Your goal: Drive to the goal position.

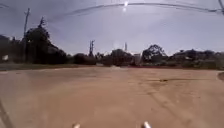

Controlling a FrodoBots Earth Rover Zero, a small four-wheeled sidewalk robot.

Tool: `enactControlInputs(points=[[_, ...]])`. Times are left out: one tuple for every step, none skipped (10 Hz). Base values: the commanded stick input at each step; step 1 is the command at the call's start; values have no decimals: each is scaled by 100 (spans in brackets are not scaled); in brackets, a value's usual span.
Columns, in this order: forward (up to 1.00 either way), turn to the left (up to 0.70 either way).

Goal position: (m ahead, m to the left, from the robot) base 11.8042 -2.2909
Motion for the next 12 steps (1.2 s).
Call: enactControlInputs(points=[[70,0],[70,0],[70,0],[70,0],[70,0],[70,0],[70,0],[70,0],[70,-11],[70,-28],[70,-25],[70,-9]])
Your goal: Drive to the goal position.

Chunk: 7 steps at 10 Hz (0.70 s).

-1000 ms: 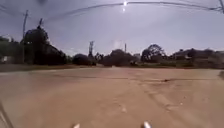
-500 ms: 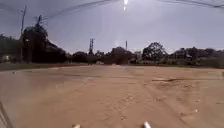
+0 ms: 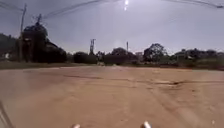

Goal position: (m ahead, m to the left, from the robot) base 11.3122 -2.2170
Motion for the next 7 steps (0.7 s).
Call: enactControlInputs(points=[[70,0],[70,0],[70,0],[70,0],[70,0],[70,0],[70,0]])
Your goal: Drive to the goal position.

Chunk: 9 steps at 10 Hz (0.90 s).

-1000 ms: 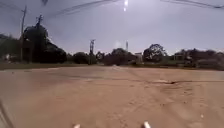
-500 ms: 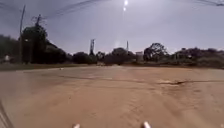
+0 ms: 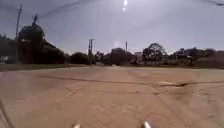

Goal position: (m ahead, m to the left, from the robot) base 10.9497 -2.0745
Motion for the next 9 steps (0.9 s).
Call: enactControlInputs(points=[[70,0],[70,0],[70,0],[70,0],[70,-6],[70,-14],[70,-22],[70,-30],[70,0]])
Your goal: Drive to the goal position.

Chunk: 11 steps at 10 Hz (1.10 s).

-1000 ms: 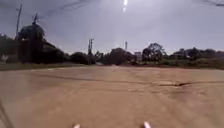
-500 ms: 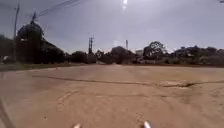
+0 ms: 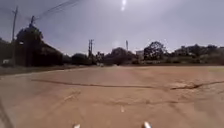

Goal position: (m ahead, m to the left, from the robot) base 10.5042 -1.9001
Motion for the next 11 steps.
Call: enactControlInputs(points=[[70,0],[70,0],[70,0],[70,0],[70,0],[70,0],[70,0],[70,0],[70,-10],[70,-27],[70,-27]])
